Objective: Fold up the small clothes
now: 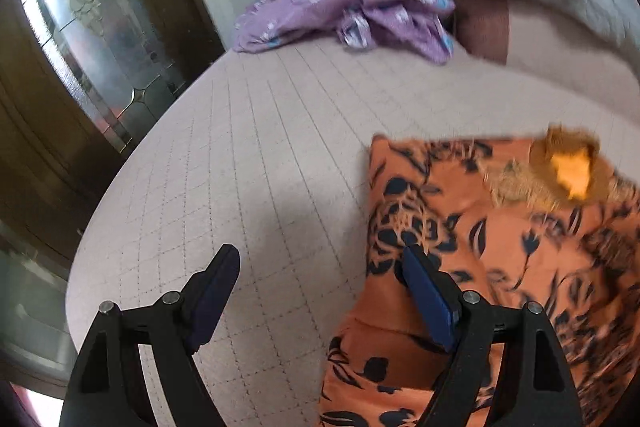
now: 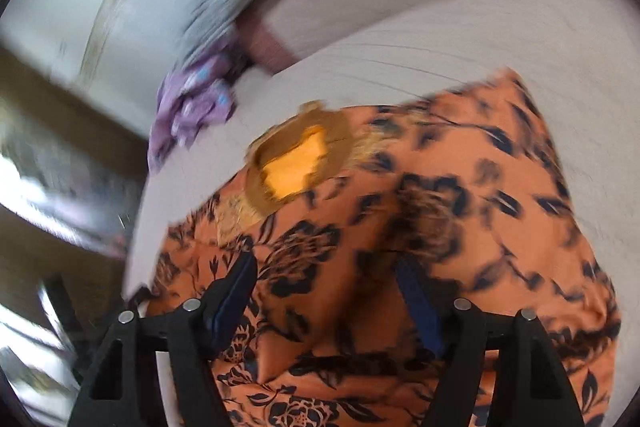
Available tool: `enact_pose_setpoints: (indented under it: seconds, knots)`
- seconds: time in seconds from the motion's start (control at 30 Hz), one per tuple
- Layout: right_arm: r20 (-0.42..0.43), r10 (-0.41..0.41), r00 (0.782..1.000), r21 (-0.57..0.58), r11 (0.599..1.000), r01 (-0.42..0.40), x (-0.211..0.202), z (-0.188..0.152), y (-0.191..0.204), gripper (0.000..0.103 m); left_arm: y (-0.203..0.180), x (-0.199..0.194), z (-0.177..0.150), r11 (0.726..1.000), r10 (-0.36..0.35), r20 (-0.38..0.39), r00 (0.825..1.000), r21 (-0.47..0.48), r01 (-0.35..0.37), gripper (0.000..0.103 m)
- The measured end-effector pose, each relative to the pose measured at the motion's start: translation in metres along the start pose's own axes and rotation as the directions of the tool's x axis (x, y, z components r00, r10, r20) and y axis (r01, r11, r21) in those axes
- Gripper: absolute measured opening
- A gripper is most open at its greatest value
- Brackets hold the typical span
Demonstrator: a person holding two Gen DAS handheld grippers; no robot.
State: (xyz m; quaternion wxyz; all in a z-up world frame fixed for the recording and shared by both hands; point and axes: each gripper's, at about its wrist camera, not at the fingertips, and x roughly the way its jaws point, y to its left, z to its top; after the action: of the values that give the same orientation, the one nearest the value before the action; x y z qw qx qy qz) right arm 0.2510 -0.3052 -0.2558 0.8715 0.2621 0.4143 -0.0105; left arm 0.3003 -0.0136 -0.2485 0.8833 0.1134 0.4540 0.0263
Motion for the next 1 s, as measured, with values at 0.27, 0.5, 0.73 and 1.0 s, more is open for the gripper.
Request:
enact_pose_setpoints:
  seconds: [0.27, 0.5, 0.73, 1.0]
  knots:
    - [-0.151, -0.296, 0.943, -0.216, 0.941, 0.261, 0.037, -0.033, 0.015, 0.077, -0.024, 0.020, -0.021, 0.981, -0.047, -0.081, 0.996, 0.183, 0.061, 0.084]
    - [-0.190, -0.189, 0.963, -0.028, 0.982, 0.187, -0.007, -0.036, -0.025, 0.078, -0.017, 0.012, -0.032, 0.975, -0.130, -0.119, 0.984, 0.167, 0.149, 0.084]
    - [-0.136, -0.149, 0.979, 0.189, 0.967, 0.173, -0.010, -0.013, -0.061, 0.080, -0.014, 0.010, -0.033, 0.967, -0.168, -0.124, 0.978, 0.169, 0.188, 0.084]
    - [-0.097, 0.062, 0.993, 0.379, 0.925, -0.020, 0.001, -0.008, -0.109, 0.024, 0.004, 0.005, -0.024, 0.965, -0.213, -0.092, 0.973, 0.134, 0.224, 0.084]
